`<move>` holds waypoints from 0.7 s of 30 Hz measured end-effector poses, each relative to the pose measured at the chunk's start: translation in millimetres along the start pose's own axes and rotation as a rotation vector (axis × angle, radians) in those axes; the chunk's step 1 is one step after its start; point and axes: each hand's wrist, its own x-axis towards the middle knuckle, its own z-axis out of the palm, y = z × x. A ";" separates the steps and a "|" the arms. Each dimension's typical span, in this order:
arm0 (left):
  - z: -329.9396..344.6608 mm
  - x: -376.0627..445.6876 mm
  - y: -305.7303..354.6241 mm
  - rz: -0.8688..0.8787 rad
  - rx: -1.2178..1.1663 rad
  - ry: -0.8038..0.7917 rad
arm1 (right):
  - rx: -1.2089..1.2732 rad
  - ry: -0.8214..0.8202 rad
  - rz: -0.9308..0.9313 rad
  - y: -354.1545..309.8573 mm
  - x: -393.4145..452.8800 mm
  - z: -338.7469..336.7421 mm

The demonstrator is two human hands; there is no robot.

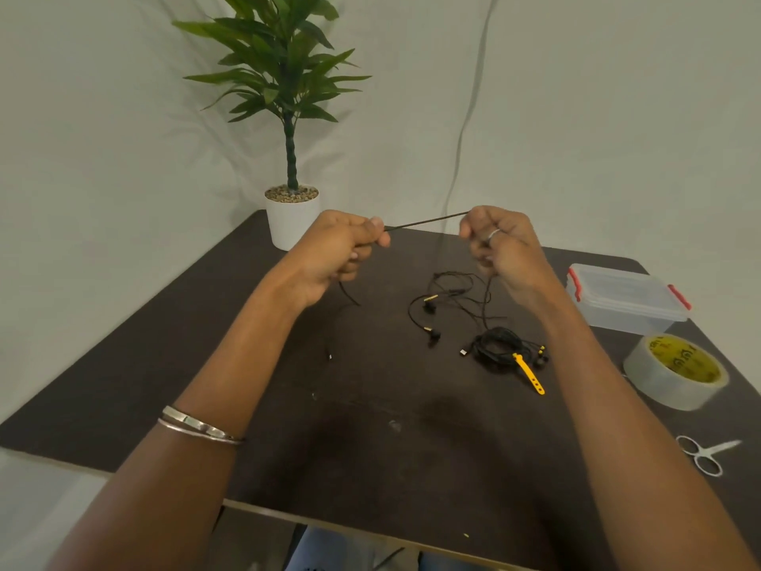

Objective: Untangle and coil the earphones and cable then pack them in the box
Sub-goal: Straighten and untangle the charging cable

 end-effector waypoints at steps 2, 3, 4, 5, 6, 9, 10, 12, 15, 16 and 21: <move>-3.4 -0.8 -4.8 -0.024 -0.029 0.017 | 0.089 0.195 0.068 7.2 1.5 -11.9; -4.4 -1.2 -7.3 -0.037 -0.036 0.029 | 0.134 0.313 0.126 12.2 2.3 -17.3; -5.0 -1.4 -9.6 -0.052 -0.043 0.041 | 0.153 0.420 0.186 17.5 3.6 -21.7; -4.6 -1.6 -11.6 -0.067 -0.057 0.052 | 0.089 0.493 0.248 21.0 4.5 -23.3; -3.1 -2.2 -13.5 -0.084 -0.079 0.062 | -0.069 0.508 0.309 24.9 5.3 -23.3; 6.0 -3.1 -16.6 -0.118 -0.140 0.081 | -0.797 0.301 0.334 22.4 -1.1 -15.8; 10.1 -3.3 -16.8 -0.119 -0.132 0.081 | -0.864 0.211 0.169 14.4 -4.5 -9.6; 18.3 -2.7 -15.5 -0.110 -0.116 0.062 | -0.672 0.000 -0.120 -4.5 -11.6 9.8; 26.2 -0.5 -11.4 -0.091 -0.146 0.012 | -0.454 -0.148 -0.112 -16.6 -17.6 33.7; 26.3 0.0 -10.5 -0.088 -0.163 -0.007 | -0.361 -0.152 -0.081 -18.3 -18.1 36.9; 21.6 -0.4 -16.2 -0.100 -0.204 -0.130 | -0.110 -0.001 -0.010 -5.8 -10.8 21.0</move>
